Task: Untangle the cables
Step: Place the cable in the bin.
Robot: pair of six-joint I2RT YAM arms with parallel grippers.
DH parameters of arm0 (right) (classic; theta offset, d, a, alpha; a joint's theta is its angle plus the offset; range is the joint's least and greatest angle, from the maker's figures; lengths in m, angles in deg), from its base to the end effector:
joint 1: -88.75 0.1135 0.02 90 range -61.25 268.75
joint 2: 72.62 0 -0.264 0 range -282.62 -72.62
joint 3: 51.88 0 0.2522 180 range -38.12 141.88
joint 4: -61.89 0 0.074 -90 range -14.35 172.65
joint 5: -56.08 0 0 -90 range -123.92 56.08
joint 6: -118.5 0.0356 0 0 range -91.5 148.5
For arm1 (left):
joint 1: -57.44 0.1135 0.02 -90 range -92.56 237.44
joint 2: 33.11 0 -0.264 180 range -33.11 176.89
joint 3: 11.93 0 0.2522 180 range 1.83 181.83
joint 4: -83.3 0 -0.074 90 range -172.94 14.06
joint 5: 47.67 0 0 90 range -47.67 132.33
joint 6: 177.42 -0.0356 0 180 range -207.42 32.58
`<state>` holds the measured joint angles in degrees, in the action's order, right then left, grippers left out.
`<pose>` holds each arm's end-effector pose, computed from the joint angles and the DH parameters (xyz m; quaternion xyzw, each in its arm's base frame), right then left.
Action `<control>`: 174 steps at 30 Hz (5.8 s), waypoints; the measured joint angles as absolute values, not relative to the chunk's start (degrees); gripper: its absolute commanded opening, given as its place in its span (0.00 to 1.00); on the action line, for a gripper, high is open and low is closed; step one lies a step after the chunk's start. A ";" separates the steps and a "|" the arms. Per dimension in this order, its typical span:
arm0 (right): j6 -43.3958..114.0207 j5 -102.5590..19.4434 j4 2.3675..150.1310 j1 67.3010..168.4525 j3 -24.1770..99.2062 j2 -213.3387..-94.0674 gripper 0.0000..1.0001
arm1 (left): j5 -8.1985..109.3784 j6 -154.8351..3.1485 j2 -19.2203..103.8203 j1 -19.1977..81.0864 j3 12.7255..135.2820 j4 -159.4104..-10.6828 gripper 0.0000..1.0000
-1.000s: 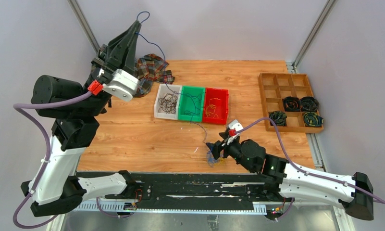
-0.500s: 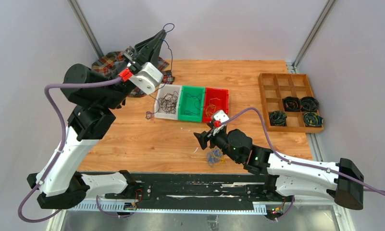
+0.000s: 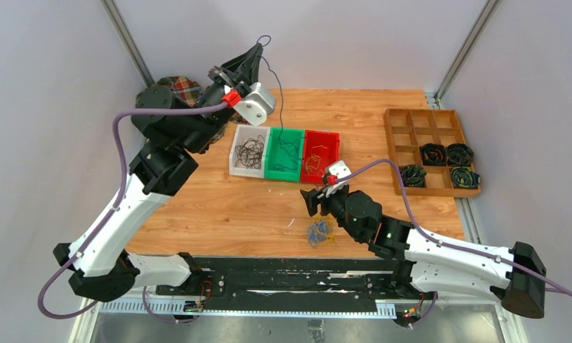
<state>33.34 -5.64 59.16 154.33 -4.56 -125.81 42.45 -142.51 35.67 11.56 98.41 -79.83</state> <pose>0.1054 0.1914 0.2933 -0.2111 0.6925 0.2394 0.6470 0.1480 -0.1528 0.5727 0.4168 0.3426 0.0670 0.8393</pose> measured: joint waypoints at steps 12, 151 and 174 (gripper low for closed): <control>33.36 -3.33 60.82 152.50 -6.04 -121.96 0.66 | 41.79 -141.81 41.46 11.56 98.85 -82.82 0.01; 27.28 -19.39 29.24 132.23 20.71 -185.48 0.00 | 44.72 -113.82 83.40 27.53 119.76 -35.31 0.01; 33.58 -33.05 22.44 131.80 -0.51 -158.12 0.63 | 46.08 -105.38 82.88 28.76 108.20 -37.88 0.01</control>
